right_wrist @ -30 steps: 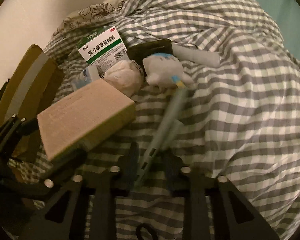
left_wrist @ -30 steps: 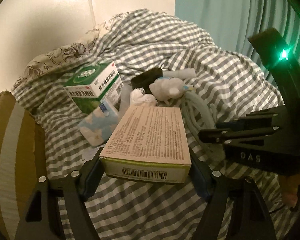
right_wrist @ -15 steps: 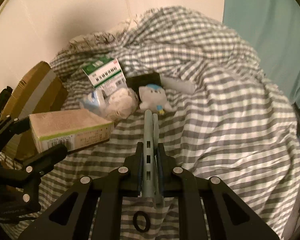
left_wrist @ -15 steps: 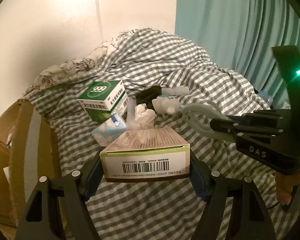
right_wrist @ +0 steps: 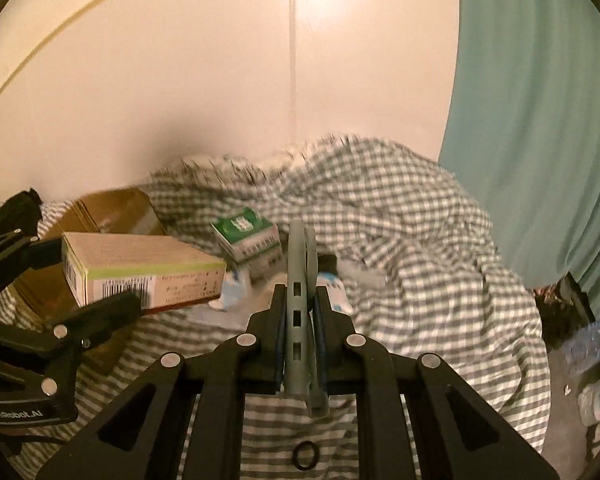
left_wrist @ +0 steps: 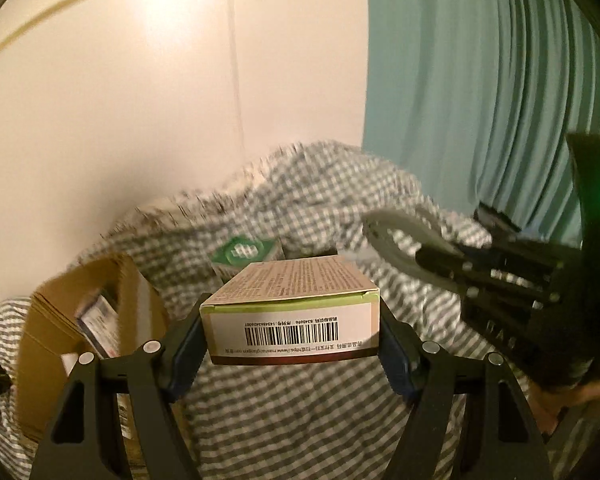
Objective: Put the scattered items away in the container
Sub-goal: 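Carry the paper box and grey-green tube over the cardboard box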
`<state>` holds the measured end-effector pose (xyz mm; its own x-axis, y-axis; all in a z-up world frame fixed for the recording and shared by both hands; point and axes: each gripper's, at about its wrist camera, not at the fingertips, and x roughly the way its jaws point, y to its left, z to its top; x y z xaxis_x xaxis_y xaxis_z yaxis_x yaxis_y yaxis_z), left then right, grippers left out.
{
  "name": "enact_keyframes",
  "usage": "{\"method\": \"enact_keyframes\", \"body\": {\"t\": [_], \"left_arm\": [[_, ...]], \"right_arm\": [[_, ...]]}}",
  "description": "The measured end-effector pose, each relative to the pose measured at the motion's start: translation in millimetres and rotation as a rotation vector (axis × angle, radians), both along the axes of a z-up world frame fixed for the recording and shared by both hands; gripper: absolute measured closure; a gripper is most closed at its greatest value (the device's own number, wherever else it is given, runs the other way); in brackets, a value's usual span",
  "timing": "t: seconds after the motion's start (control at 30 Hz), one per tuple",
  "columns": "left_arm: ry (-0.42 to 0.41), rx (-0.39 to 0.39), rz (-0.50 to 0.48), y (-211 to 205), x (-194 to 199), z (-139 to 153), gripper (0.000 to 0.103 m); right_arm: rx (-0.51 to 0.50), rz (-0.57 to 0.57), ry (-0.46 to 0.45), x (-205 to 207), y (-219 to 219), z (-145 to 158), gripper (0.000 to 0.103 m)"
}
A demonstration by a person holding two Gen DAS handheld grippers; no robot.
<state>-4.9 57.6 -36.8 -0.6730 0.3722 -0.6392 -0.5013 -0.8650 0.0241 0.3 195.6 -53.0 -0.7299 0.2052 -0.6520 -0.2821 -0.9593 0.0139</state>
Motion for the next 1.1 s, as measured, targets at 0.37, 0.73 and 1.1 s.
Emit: {"method": "enact_keyframes", "body": {"t": [0.37, 0.73, 1.1], "left_arm": [[0.151, 0.109, 0.136, -61.4, 3.3, 80.5, 0.026], [0.249, 0.094, 0.244, -133.1, 4.8, 96.9, 0.026], [0.225, 0.075, 0.376, -200.0, -16.4, 78.8, 0.026]], "right_arm": [[0.036, 0.031, 0.138, 1.2, -45.5, 64.9, 0.091], [0.057, 0.098, 0.186, -24.1, -99.2, 89.5, 0.091], [0.087, 0.21, 0.201, -55.7, -157.1, 89.0, 0.091]]}}
